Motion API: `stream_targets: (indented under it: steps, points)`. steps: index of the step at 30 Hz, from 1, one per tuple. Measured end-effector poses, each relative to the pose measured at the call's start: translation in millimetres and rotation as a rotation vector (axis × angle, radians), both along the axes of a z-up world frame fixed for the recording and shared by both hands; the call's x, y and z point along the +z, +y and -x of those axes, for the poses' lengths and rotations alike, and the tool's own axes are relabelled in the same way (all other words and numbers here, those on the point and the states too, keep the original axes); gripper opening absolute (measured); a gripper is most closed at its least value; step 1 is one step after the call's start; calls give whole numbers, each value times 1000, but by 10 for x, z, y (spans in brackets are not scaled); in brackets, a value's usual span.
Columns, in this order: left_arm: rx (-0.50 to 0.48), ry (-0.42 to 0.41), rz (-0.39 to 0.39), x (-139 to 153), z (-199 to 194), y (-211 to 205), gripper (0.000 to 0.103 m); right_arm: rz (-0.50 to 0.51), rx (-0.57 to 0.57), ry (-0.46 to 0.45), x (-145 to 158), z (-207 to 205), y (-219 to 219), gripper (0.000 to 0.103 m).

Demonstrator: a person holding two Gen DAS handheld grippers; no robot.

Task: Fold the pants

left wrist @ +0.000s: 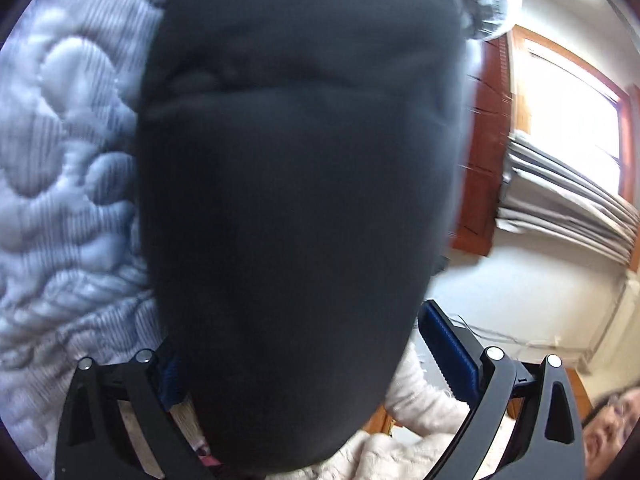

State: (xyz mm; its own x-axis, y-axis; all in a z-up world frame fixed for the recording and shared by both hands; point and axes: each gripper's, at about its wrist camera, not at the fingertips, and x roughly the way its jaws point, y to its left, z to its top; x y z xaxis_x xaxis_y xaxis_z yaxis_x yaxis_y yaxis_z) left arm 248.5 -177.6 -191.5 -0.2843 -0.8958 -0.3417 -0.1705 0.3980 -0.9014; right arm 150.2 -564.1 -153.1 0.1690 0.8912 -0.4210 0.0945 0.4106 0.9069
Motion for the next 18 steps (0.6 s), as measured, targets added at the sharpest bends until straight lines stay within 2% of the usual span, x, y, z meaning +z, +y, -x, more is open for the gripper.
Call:
stream_targets:
  steps: [10, 15, 18]
  points:
    - [28, 12, -53, 37, -30, -62, 99, 22, 32, 5, 71, -113, 198, 96]
    - [49, 59, -46, 23, -39, -149, 99, 35, 24, 24, 60, -174, 275, 96]
    - [82, 120, -57, -36, -86, -131, 99, 32, 20, 39, 26, -176, 292, 96]
